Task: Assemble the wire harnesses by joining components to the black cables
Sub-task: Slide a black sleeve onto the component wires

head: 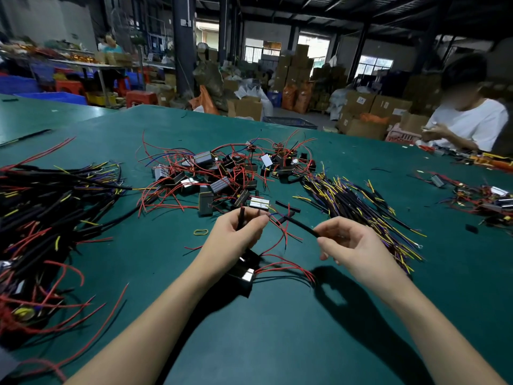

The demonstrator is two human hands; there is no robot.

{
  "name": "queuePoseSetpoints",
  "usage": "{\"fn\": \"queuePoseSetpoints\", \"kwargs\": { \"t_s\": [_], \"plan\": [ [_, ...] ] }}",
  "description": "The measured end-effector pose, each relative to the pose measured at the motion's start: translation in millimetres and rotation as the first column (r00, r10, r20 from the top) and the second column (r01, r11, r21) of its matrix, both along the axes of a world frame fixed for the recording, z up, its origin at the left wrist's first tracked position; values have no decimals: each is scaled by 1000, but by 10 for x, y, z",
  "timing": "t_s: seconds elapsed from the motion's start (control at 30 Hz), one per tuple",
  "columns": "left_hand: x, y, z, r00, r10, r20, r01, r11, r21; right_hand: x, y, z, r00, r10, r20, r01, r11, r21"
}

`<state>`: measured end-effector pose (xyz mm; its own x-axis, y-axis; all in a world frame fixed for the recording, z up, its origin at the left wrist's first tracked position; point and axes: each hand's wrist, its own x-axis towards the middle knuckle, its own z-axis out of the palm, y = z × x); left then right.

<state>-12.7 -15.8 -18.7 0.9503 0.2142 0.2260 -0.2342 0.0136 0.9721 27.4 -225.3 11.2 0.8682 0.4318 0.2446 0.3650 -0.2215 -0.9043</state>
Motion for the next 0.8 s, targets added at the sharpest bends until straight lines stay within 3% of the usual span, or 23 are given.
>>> {"fn": "queuePoseSetpoints", "kwargs": {
  "t_s": [0.27,0.4,0.6,0.8],
  "plan": [
    [-15,16,10,999,51,0,-51,993,109,37,0,-103,999,-38,7,38,995,-88],
    [-35,-15,18,998,55,4,-55,987,152,-65,107,-108,997,-76,32,75,997,32],
    [-66,-102,67,1000,23,16,-26,975,220,-228,354,-154,926,-187,327,173,982,71],
    [-86,-153,76,999,-24,48,10,962,274,-209,387,-157,878,-212,430,208,977,56]
  ]
}}
